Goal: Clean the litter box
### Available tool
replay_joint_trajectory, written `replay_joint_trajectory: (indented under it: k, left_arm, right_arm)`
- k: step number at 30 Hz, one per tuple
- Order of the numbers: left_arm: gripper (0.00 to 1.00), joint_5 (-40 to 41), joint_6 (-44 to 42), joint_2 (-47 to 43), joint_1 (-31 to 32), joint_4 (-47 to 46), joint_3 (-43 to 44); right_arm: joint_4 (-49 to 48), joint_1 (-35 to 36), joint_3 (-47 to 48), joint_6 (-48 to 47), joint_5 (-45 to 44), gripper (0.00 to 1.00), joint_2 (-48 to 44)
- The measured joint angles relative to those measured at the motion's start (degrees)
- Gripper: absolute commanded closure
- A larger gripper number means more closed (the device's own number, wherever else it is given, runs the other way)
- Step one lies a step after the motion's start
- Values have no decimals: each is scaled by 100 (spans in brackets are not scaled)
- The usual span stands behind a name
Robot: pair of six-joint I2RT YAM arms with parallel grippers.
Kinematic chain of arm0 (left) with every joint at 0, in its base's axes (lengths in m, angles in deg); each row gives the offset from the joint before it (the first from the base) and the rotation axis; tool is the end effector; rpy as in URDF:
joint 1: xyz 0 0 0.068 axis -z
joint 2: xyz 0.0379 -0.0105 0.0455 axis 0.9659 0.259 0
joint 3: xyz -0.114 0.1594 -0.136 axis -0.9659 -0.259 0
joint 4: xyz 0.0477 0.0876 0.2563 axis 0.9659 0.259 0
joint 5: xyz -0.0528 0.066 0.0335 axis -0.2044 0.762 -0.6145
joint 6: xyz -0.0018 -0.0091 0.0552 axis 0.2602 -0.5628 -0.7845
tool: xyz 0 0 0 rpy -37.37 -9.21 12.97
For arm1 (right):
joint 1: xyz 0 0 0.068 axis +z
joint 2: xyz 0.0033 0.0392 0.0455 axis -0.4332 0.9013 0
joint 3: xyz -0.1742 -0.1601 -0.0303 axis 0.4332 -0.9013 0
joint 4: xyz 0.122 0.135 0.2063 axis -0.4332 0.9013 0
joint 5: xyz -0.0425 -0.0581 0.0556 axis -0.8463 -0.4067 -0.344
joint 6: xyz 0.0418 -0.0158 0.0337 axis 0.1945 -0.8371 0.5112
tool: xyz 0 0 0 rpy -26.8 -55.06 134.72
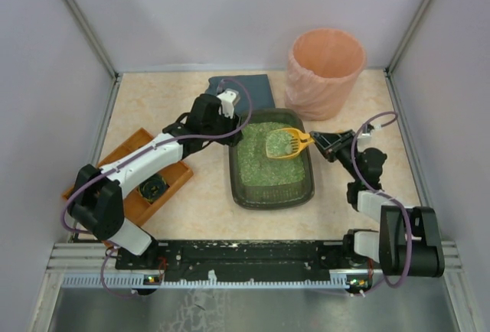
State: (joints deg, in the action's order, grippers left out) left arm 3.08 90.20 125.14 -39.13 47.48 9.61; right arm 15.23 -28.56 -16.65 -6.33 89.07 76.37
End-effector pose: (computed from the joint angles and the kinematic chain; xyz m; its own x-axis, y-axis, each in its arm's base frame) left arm 0.2977 -0.2178 0.2318 -0.5423 0.2324 -0.8074 0.5538 0.8215 -0.1356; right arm 0.2417 0.0083 0.1507 -0.4686 0.8523 -0.2323 -0.1368 0.1898 0.9723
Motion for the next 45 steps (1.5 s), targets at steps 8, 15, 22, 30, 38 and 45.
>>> replay_joint_trajectory:
  k: [8,15,22,30,38,45]
  left_arm:
    - [38,2,0,-96,0,-94,-79]
    - [35,28,0,-127,0,-116,-114]
    - [35,44,0,-142,0,-138,-116]
    - [35,44,0,-162,0,-175,-168]
    - [36,44,-2,-162,0,-181,-181]
    - [37,42,-2,-162,0,-205,-190]
  right_arm:
    - [-289,9,-31,173,72,100,162]
    - [-581,31,-74,339,186,100,452]
    - [-837,79,-37,435,302,100,673]
    - [-710,352,203,205,387,100,737]
    - [-914,415,133,304,267,100,1032]
    - [-1259,601,105,358,306,100,1340]
